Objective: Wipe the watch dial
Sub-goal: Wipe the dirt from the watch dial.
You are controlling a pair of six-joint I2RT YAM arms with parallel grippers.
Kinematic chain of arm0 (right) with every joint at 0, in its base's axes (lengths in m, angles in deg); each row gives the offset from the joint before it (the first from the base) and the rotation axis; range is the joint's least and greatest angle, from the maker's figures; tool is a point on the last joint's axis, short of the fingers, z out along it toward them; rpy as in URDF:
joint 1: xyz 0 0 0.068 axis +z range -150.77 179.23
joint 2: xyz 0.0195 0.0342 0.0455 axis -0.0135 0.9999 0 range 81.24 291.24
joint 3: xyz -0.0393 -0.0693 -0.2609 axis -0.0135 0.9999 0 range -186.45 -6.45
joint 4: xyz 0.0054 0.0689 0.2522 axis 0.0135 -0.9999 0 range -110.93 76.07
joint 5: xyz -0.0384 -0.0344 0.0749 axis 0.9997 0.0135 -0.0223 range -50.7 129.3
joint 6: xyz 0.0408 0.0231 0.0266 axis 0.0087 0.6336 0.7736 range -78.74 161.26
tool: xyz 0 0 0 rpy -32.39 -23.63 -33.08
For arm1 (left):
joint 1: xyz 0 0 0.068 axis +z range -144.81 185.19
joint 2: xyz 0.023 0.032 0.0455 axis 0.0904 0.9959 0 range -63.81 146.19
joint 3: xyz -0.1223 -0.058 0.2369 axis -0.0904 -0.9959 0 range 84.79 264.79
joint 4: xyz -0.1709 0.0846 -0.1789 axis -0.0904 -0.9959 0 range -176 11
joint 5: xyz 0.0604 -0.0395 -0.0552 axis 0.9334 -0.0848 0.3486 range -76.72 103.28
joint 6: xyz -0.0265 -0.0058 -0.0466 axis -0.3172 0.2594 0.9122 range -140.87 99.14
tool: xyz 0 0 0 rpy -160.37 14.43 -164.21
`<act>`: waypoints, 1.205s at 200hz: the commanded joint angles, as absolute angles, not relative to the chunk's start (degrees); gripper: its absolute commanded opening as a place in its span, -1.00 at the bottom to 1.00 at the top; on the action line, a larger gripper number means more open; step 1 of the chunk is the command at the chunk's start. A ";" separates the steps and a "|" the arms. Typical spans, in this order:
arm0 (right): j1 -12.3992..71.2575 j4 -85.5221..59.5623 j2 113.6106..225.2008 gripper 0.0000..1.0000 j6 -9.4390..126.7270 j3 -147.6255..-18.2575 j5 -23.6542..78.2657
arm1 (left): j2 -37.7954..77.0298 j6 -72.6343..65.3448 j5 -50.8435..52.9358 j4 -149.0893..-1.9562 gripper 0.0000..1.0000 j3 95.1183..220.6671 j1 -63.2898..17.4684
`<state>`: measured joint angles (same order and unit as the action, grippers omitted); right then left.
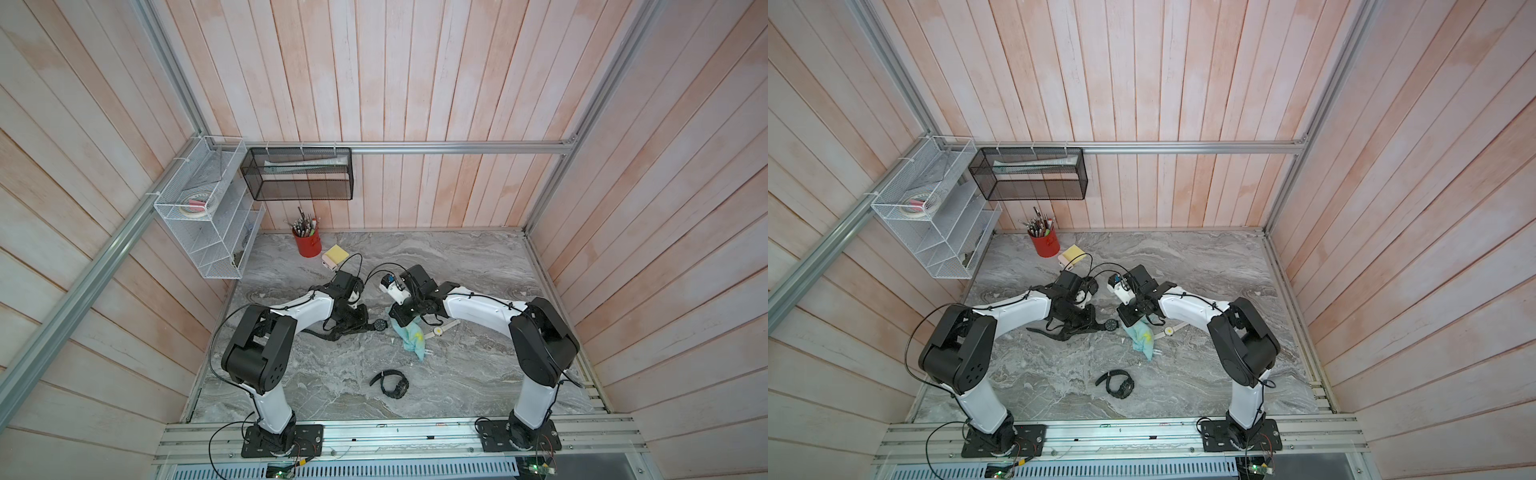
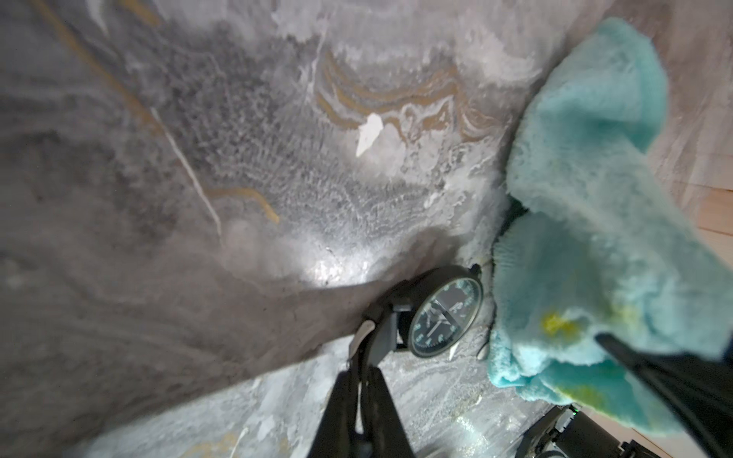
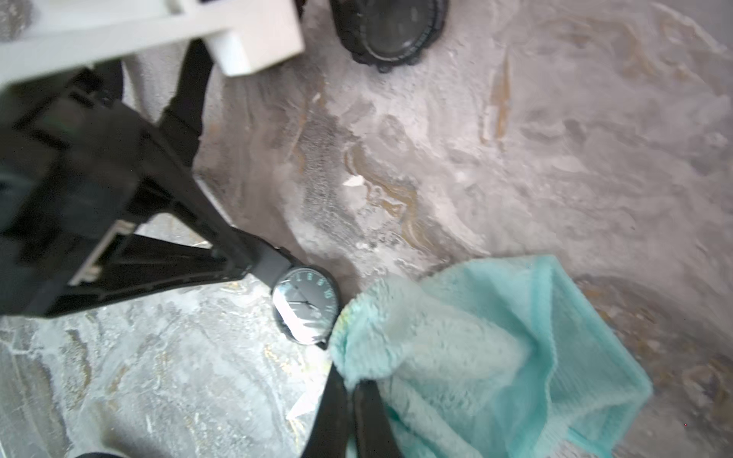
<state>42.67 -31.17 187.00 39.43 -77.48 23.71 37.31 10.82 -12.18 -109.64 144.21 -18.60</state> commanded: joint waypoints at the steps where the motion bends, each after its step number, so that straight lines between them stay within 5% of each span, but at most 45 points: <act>1: 44.87 -33.93 191.05 -1.00 36.52 -79.95 21.23 | 36.47 10.01 -11.66 -109.50 -0.77 145.22 -18.72; 95: 44.94 -42.00 199.80 -1.00 35.38 -85.61 24.36 | 36.30 10.07 -11.81 -109.59 -0.78 145.38 -18.67; 241: 40.14 -35.58 190.69 -1.00 42.34 -85.08 28.70 | 38.66 8.19 -8.13 -111.53 -0.79 149.87 -18.72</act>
<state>40.24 -36.06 194.65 40.92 -82.39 25.59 37.35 10.18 -10.82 -110.45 146.22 -18.60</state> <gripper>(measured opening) 0.053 0.109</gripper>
